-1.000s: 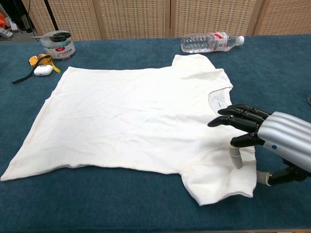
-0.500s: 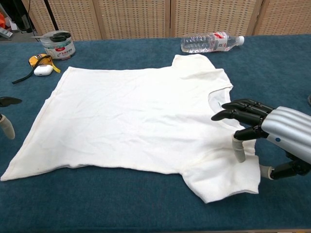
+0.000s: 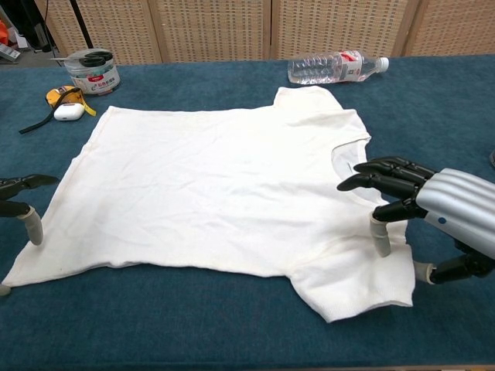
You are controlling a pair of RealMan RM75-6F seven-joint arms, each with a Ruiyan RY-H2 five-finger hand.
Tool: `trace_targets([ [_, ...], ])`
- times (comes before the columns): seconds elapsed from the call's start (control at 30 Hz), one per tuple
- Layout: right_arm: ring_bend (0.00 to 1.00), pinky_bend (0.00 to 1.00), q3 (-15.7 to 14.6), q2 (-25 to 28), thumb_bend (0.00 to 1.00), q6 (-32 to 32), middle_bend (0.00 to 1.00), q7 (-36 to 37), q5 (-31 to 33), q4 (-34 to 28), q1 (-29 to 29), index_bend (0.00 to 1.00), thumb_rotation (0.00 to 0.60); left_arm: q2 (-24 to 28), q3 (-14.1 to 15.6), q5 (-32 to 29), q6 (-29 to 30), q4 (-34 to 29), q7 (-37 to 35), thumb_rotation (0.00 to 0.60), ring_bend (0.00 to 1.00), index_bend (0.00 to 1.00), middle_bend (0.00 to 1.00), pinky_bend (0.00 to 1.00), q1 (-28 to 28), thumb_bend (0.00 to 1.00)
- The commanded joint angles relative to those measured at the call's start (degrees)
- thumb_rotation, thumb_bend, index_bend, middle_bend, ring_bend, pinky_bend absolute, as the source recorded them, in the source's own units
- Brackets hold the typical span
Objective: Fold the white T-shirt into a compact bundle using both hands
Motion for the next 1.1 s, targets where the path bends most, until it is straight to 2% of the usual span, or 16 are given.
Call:
trace_targets([
  [0.03,0.0,0.0,0.01,0.03,1.0,-0.01,0.15,0.08,0.01,-0.01,0.02,0.58,0.6,-1.23,0.09,0.05,0.15,1.5,-0.52,0.6,0.0,0.49,0.0,0.0,-0.28,0.08],
  [0.2,0.0,0.0,-0.08,0.02,1.0,-0.11,0.15,0.05,-0.03,-0.06,0.01,0.58,0.6,-2.33,0.22,-0.22,-0.2,2.97,-2.53,0.6,0.0,0.52,0.0,0.0,-0.85,0.17],
  [0.4,0.0,0.0,-0.1,0.04,1.0,-0.18,0.15,0.12,-0.01,-0.07,0.02,0.58,0.6,-1.86,0.44,-0.37,0.52,2.7,-3.41,0.6,0.0,0.55,0.0,0.0,-1.06,0.38],
  [0.6,0.0,0.0,-0.13,0.03,1.0,-0.18,0.15,0.0,-0.05,-0.15,-0.01,0.58,0.6,-1.68,0.33,-1.46,-0.56,2.2,-2.6,0.6,0.0,0.55,0.0,0.0,-1.45,0.55],
  [0.8,0.0,0.0,-0.1,0.08,1.0,-0.27,0.15,0.0,0.01,-0.18,0.0,0.58,0.6,-0.96,-0.05,-2.63,-1.68,0.9,-2.12,0.6,0.0,0.55,0.0,0.0,-2.07,0.63],
  [1.1,0.0,0.0,-0.11,0.14,1.0,-0.44,0.15,0.08,0.06,-0.17,0.05,0.58,0.6,1.23,-0.56,-3.95,-3.13,-2.13,-1.03,0.6,0.0,0.55,0.0,0.0,-3.07,0.65],
])
